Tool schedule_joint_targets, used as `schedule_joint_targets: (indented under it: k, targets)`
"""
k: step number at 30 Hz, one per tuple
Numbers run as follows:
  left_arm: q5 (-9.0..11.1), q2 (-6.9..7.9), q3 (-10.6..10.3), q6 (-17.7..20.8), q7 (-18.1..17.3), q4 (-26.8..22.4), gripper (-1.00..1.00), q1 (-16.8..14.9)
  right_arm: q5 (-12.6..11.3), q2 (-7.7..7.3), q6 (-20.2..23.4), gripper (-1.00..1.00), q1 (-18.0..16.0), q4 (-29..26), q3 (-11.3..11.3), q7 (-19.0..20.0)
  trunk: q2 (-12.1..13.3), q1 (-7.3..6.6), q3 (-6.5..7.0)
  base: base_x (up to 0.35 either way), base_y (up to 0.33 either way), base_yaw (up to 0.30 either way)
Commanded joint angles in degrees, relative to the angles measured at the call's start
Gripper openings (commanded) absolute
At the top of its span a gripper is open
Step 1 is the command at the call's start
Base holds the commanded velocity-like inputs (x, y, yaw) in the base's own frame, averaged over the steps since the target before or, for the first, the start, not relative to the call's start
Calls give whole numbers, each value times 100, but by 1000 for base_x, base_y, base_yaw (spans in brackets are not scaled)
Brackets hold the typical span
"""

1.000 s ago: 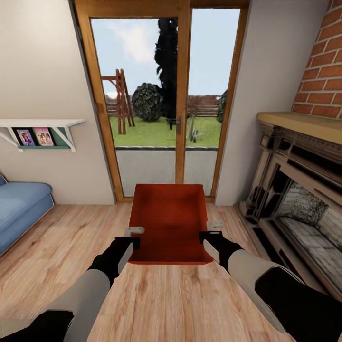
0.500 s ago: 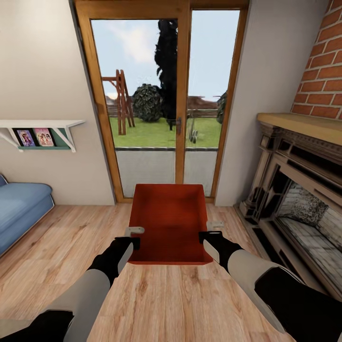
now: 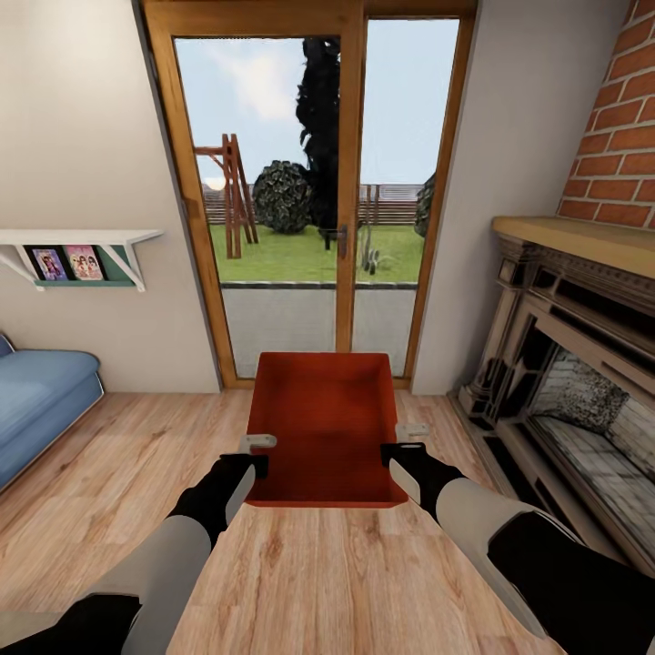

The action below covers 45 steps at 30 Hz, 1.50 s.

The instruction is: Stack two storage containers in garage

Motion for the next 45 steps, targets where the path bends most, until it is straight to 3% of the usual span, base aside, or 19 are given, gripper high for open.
schedule_joint_targets:
  k: [1, 8, 45]
  targets:
    - [-14, -8, 3, 50, 39, 9, -100, -3, 167, 0, -361, -100, -4, -15, 422, -479, -13, 3, -13, 0, 0, 0]
    - [-14, -8, 3, 50, 39, 9, -100, -3, 170, 0, -358, -100, -3, -13, 422, -475, -13, 3, -13, 0, 0, 119]
    - [-14, -1, -3, 50, 39, 9, -100, -3, 178, -2, -370, -100, -1, -6, 422, -475, -13, 3, 55, 0, 0, 294]
